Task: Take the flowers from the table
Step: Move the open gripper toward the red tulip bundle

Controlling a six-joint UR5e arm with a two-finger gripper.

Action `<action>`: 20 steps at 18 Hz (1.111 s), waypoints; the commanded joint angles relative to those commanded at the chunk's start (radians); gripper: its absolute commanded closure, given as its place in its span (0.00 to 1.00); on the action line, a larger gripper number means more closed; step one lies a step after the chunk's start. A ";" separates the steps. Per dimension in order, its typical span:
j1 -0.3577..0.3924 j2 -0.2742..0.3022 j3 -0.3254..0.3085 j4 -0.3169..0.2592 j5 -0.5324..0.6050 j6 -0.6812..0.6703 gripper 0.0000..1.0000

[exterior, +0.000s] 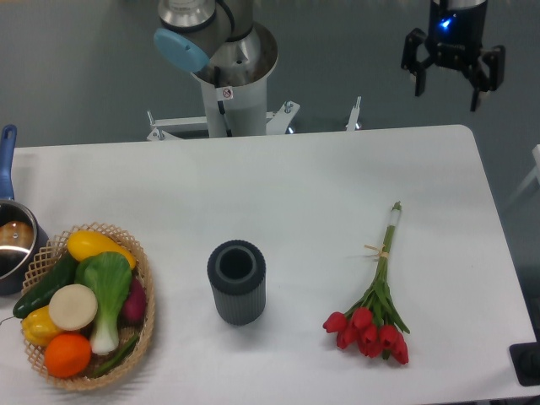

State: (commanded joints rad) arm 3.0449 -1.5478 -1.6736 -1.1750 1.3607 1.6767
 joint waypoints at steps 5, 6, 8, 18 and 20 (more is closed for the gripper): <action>-0.002 -0.029 0.032 -0.009 0.012 -0.003 0.00; -0.002 -0.038 0.031 -0.008 0.011 -0.009 0.00; -0.006 -0.041 0.026 -0.002 0.011 -0.044 0.00; -0.040 -0.116 -0.017 0.130 -0.089 -0.390 0.00; -0.048 -0.136 -0.017 0.144 -0.091 -0.397 0.00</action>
State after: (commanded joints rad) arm 2.9974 -1.6842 -1.6904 -1.0309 1.2702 1.2794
